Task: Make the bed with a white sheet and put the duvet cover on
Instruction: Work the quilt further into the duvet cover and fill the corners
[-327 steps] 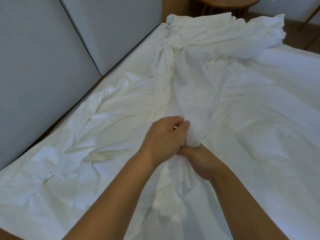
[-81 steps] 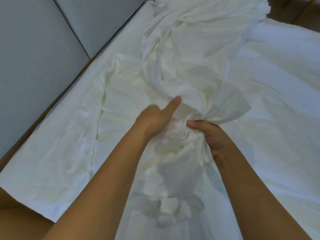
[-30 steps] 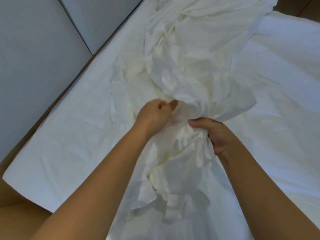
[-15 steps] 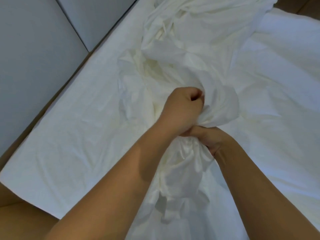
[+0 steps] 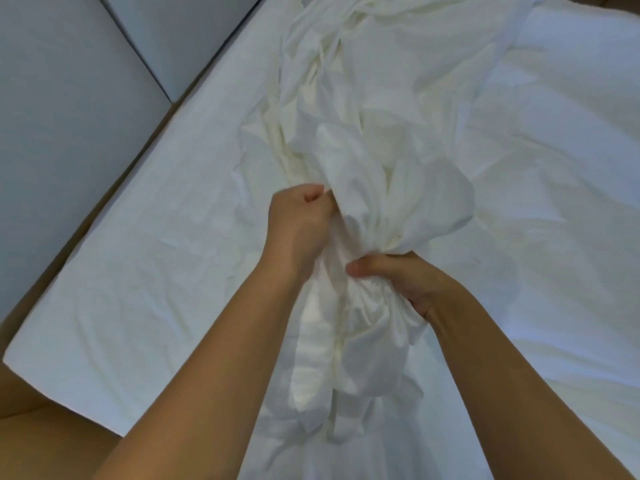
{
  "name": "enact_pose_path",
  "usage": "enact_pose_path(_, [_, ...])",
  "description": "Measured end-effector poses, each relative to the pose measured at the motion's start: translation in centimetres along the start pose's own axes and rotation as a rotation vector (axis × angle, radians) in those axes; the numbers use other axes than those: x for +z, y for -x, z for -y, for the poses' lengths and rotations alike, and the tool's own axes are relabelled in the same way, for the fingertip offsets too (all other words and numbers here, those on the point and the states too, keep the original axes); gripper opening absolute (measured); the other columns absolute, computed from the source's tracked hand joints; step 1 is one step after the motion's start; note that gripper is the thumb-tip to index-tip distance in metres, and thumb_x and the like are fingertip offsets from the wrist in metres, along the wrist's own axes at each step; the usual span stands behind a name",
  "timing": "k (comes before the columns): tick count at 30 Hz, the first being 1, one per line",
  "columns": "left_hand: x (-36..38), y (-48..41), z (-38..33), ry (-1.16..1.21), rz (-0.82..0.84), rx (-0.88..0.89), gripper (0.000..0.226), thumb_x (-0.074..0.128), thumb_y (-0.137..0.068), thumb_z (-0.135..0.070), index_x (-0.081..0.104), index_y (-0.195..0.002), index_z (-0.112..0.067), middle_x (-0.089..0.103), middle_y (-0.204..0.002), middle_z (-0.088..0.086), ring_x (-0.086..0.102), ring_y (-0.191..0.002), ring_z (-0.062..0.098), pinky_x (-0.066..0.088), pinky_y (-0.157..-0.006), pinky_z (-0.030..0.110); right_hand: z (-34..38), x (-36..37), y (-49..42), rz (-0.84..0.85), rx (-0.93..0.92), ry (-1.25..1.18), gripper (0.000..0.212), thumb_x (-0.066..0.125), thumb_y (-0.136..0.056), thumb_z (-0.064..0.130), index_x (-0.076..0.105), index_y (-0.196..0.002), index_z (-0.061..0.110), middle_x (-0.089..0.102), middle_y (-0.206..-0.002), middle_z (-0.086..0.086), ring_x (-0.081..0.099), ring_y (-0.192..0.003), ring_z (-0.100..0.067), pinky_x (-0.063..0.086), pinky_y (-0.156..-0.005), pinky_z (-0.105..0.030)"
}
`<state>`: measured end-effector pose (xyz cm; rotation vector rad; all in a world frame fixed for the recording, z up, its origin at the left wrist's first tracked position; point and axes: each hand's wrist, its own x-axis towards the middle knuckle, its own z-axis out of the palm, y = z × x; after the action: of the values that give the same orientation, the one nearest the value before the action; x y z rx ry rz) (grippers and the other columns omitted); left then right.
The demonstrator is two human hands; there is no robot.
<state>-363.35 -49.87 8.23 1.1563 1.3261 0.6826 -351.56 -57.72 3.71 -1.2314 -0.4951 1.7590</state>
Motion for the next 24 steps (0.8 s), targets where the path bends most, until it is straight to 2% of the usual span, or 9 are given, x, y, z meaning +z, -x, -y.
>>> enact_pose_path(3, [1.9, 1.3, -1.7, -0.141, 0.106, 0.252, 0.025, 0.055, -0.087, -0.008, 0.058, -0.071, 0.011, 0.059, -0.070, 0.027, 0.050, -0.062, 0.020, 0.042, -0.057, 0.033, 0.7, 0.5, 0.0, 0.102, -0.015, 0.032, 0.036, 0.083, -0.046, 0.021, 0.077, -0.082, 0.020, 0.074, -0.086, -0.005, 0.072, -0.083, -0.021, 0.056, -0.066, -0.030])
enact_pose_path(6, [2.8, 1.0, -2.7, -0.325, 0.243, 0.296, 0.033, 0.051, -0.093, -0.018, 0.060, -0.080, 0.011, 0.062, -0.081, 0.028, 0.059, -0.070, 0.035, 0.050, -0.065, 0.043, 0.7, 0.3, 0.0, 0.062, -0.011, -0.036, 0.034, 0.082, -0.050, 0.016, 0.076, -0.083, 0.017, 0.073, -0.089, -0.010, 0.071, -0.085, -0.026, 0.056, -0.070, -0.036])
enact_pose_path(10, [1.4, 0.3, -0.6, -0.515, 0.197, 0.136, 0.043, 0.043, -0.095, -0.042, 0.066, -0.098, -0.006, 0.068, -0.100, 0.009, 0.062, -0.096, 0.029, 0.050, -0.080, 0.038, 0.1, -0.5, 0.4, -0.022, 0.014, -0.235, 0.040, 0.071, -0.060, 0.007, 0.068, -0.099, 0.007, 0.071, -0.093, -0.016, 0.069, -0.086, -0.031, 0.057, -0.068, -0.040])
enact_pose_path(13, [-0.1, 1.1, 3.0, -0.765, 0.224, -0.169, 0.084, 0.026, -0.082, -0.076, 0.056, -0.127, -0.011, 0.055, -0.129, 0.012, 0.053, -0.115, 0.030, 0.041, -0.098, 0.038, -0.4, -0.7, 0.7, -0.043, -0.011, -0.335, 0.057, 0.074, -0.057, 0.013, 0.063, -0.112, 0.004, 0.066, -0.105, -0.021, 0.065, -0.096, -0.036, 0.055, -0.077, -0.044])
enact_pose_path(15, [-1.2, 0.4, 4.0, -0.743, 0.225, -0.285, 0.098, 0.020, -0.076, -0.082, 0.053, -0.131, -0.007, 0.053, -0.133, 0.016, 0.052, -0.117, 0.031, 0.038, -0.101, 0.038, -0.6, -0.6, 0.8, -0.053, 0.003, -0.328, 0.063, 0.072, -0.059, 0.013, 0.059, -0.120, 0.000, 0.062, -0.114, -0.024, 0.061, -0.104, -0.041, 0.052, -0.086, -0.048])
enact_pose_path(18, [-2.3, 0.2, 4.9, -0.871, 0.096, -0.184, 0.093, 0.028, -0.076, -0.081, 0.048, -0.132, -0.009, 0.053, -0.132, 0.014, 0.050, -0.119, 0.032, 0.039, -0.098, 0.039, -0.7, -0.6, 0.9, -0.055, -0.003, -0.324, 0.069, 0.071, -0.061, 0.012, 0.054, -0.125, -0.004, 0.058, -0.121, -0.028, 0.057, -0.111, -0.043, 0.047, -0.093, -0.051])
enact_pose_path(20, [-2.2, 1.1, 5.6, -0.933, 0.064, -0.032, 0.073, 0.035, -0.086, -0.069, 0.048, -0.131, -0.012, 0.055, -0.126, 0.010, 0.052, -0.116, 0.030, 0.042, -0.096, 0.038, -0.4, -0.4, 0.8, -0.086, -0.004, -0.228, 0.053, 0.069, -0.063, 0.011, 0.060, -0.114, 0.000, 0.064, -0.110, -0.023, 0.064, -0.102, -0.038, 0.052, -0.084, -0.045])
enact_pose_path(22, [-1.3, 1.8, 6.5, -0.782, 0.184, 0.025, 0.047, 0.036, -0.098, -0.044, 0.046, -0.133, -0.013, 0.054, -0.128, 0.008, 0.052, -0.118, 0.026, 0.040, -0.097, 0.033, -0.2, 0.3, 0.4, -0.079, -0.020, -0.088, 0.034, 0.069, -0.063, 0.010, 0.067, -0.096, 0.005, 0.071, -0.092, -0.013, 0.069, -0.087, -0.027, 0.056, -0.070, -0.035])
enact_pose_path(24, [-0.7, 2.1, 7.2, -0.612, 0.217, 0.016, 0.040, 0.035, -0.101, -0.029, 0.045, -0.136, -0.012, 0.051, -0.135, 0.008, 0.049, -0.122, 0.023, 0.036, -0.097, 0.023, -0.4, 0.8, 0.1, -0.078, -0.033, -0.015, 0.026, 0.071, -0.062, 0.005, 0.069, -0.088, 0.008, 0.073, -0.083, -0.008, 0.071, -0.079, -0.022, 0.056, -0.063, -0.029])
